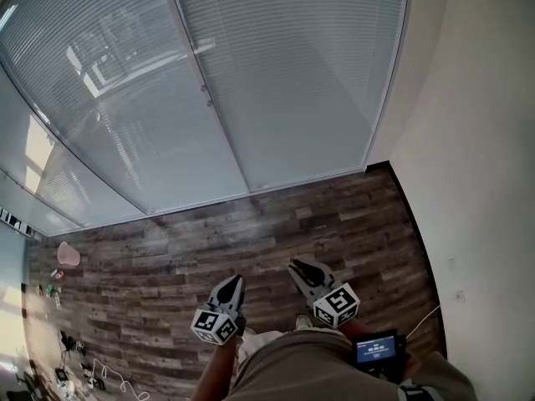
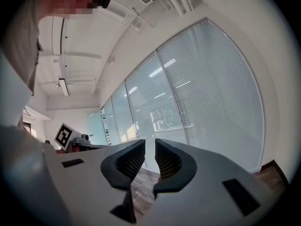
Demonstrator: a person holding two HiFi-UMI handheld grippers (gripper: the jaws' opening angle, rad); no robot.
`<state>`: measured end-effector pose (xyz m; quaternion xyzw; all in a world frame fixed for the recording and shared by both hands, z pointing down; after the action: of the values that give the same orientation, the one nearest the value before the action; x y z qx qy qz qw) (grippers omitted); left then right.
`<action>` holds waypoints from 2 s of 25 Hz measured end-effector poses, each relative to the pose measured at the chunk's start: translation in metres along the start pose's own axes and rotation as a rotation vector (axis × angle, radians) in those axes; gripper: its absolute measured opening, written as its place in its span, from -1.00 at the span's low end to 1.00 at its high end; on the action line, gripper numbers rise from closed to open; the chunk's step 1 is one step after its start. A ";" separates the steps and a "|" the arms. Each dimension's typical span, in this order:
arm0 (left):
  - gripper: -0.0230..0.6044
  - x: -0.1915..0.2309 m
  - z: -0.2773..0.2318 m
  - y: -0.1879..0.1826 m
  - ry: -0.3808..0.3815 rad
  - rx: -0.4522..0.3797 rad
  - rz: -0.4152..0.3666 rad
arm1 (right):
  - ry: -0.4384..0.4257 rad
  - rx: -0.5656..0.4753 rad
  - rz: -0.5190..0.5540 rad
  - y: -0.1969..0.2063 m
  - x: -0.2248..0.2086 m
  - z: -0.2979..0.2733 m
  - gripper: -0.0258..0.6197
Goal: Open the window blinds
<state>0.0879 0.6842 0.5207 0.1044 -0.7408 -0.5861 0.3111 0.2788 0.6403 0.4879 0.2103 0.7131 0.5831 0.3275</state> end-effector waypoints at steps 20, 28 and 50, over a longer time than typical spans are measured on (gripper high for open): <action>-0.88 -0.006 -0.026 0.006 -0.073 0.009 0.041 | -0.001 0.045 -0.040 0.012 -0.038 0.002 -0.76; -0.88 0.009 -0.033 -0.003 -0.052 -0.007 0.060 | 0.020 0.057 -0.023 0.006 -0.041 -0.012 -0.76; -0.88 0.022 -0.036 0.012 0.030 0.009 0.080 | 0.047 0.048 0.055 -0.008 -0.007 -0.047 -0.76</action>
<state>0.0938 0.6473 0.5441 0.0850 -0.7422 -0.5683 0.3449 0.2513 0.6010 0.4868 0.2239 0.7284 0.5792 0.2895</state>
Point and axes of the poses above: the fingertips, and each gripper's own axes: z backward along the fingers, x to its left, y out of its underside, the point moved 4 cm from there along z, backward along the fingers, and after that the axes turned 8 degrees about y, right-handed, at the moved point
